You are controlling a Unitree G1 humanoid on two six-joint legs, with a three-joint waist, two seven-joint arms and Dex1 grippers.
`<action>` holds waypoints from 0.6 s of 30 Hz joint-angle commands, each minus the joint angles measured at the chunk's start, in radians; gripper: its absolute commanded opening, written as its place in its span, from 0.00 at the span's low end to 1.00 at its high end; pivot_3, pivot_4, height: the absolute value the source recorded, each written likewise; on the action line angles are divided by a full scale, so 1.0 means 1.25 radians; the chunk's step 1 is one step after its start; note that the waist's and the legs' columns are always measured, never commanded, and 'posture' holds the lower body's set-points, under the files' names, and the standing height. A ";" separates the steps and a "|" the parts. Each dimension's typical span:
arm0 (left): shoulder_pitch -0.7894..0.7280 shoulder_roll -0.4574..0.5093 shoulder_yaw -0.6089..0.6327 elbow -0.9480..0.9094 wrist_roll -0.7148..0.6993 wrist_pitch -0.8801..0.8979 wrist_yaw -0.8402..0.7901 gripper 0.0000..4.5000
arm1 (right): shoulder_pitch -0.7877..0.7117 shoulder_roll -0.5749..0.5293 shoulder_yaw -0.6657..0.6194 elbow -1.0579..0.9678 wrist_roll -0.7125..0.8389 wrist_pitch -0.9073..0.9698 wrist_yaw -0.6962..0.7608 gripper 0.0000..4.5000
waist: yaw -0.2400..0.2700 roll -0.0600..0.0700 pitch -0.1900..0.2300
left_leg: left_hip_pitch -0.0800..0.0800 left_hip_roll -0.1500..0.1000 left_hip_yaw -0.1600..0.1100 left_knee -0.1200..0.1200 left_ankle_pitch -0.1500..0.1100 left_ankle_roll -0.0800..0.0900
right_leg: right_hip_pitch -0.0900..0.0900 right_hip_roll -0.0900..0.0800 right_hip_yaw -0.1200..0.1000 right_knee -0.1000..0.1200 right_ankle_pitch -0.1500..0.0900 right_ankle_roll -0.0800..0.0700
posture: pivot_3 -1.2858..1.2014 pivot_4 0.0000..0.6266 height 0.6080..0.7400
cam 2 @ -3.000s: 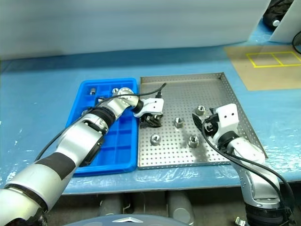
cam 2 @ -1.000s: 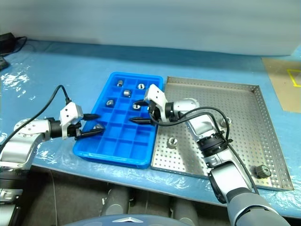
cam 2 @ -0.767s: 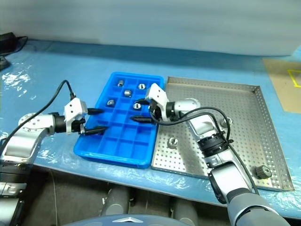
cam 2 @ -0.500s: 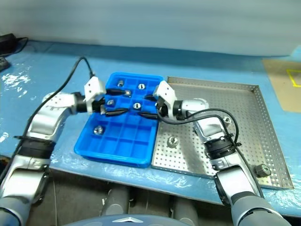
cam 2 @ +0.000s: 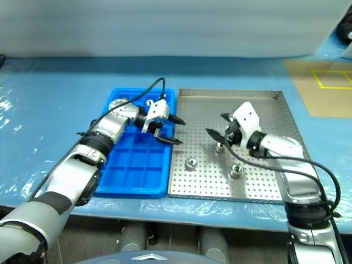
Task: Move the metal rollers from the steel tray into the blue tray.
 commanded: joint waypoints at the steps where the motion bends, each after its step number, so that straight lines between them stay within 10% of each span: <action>1: -0.043 -0.009 -0.008 0.030 0.017 -0.064 -0.063 0.85 | 0.046 0.009 -0.042 -0.103 0.030 0.037 -0.045 0.82 | -0.019 0.000 0.000 | 0.000 0.000 0.000 0.000 0.000 0.000 | 0.000 0.000 0.000 0.000 0.000 0.000 | 0.30 0.24 1.00; 18: -0.055 -0.043 -0.216 0.106 0.054 -0.234 -0.103 0.85 | 0.175 0.050 -0.036 -0.190 0.032 0.067 -0.164 0.82 | -0.070 0.000 0.000 | 0.003 0.000 -0.001 0.001 -0.005 0.007 | 0.008 -0.001 0.005 -0.013 0.003 0.003 | 0.27 0.24 1.00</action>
